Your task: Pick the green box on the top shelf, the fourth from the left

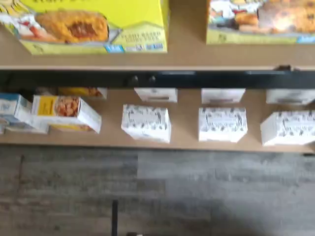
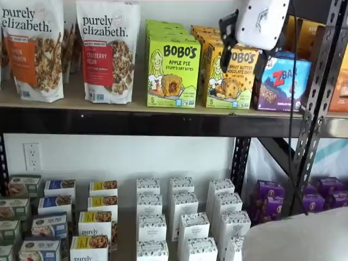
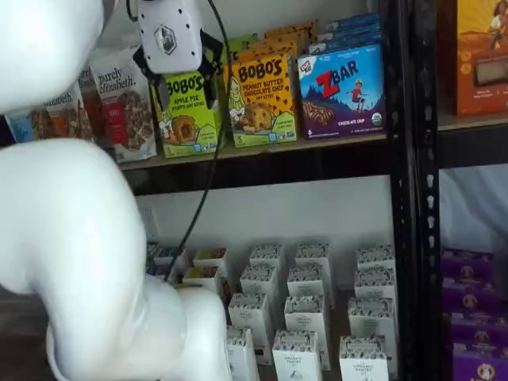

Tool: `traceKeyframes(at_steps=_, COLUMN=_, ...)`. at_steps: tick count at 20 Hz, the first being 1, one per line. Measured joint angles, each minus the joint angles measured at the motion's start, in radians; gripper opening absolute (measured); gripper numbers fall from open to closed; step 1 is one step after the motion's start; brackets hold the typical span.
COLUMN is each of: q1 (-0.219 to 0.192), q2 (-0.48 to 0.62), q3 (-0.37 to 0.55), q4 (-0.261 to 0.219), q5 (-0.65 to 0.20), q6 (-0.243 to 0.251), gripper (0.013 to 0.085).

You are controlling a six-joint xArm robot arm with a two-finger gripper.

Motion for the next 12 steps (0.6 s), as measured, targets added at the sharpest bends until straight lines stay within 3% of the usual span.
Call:
traceKeyframes(at_steps=5, q1=0.060, q2=0.028, q3=-0.010, q4=-0.053, q5=-0.032, q6=0.050, gripper=0.0850)
traceKeyframes(at_steps=9, q1=0.054, q2=0.047, q3=-0.012, q4=-0.025, q5=-0.050, q6=0.048, gripper=0.0850)
traceKeyframes(at_steps=12, q1=0.067, q2=0.054, q3=-0.007, q4=-0.040, q5=-0.081, q6=0.057, gripper=0.0850)
